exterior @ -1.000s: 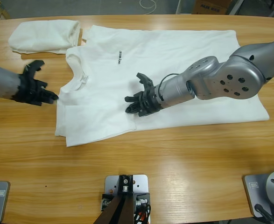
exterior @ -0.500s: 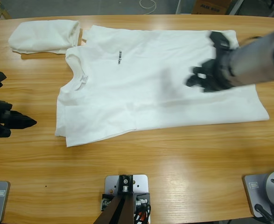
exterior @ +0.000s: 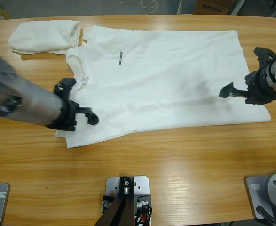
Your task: Fold clothes
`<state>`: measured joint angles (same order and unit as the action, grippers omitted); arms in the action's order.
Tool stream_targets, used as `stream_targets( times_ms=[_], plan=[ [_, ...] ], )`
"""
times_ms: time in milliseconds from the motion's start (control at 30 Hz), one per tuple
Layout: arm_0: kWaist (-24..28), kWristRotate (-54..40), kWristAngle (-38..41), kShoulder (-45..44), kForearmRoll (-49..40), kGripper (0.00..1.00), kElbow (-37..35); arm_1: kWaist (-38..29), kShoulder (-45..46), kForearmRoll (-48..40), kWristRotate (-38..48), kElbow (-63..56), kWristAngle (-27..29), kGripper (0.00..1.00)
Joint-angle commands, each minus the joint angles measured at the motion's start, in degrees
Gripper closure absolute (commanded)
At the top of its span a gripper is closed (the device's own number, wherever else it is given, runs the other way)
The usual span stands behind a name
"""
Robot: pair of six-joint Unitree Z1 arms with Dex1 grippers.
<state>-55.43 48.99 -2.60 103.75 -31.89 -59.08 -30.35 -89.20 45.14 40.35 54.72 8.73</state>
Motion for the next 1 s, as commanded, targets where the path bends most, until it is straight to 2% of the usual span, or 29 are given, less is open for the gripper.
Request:
stream_targets(
  times_ms=[33,167,233,400,567,700,833,1000],
  plan=[
    [-1.1,4.4,-2.3,7.7,1.7,0.023,0.0,9.5,-7.5,-11.7,-1.2,-9.1,-5.4,0.013],
    [-1.1,4.6,-2.3,8.5,2.3,0.023,0.4,9.6,-8.7,-20.8,0.2,-14.3,-6.8,0.013],
    [-1.1,4.6,-2.3,7.8,2.3,0.023,1.1,9.6,-9.8,-21.8,0.2,-15.1,-7.1,0.013],
    [-1.1,4.6,-2.7,3.8,2.0,0.023,7.1,9.4,-14.4,-20.4,3.8,-15.4,-7.4,0.018],
    [-2.2,6.0,-2.6,0.1,2.0,0.023,13.4,6.0,-10.5,-13.5,8.3,-15.1,-7.9,0.009],
    [-4.2,7.7,-2.5,-2.0,1.5,0.023,15.9,-1.6,-10.1,-10.3,15.3,-15.2,-11.4,0.002],
    [-5.2,8.9,-2.5,-3.4,0.9,0.023,17.4,-10.2,-9.8,-8.4,19.8,-15.7,-12.1,0.000],
    [-7.1,9.9,-2.7,-8.4,-3.5,0.022,18.4,-14.2,-8.7,-5.7,21.9,-15.4,-12.3,0.000]
  ],
)
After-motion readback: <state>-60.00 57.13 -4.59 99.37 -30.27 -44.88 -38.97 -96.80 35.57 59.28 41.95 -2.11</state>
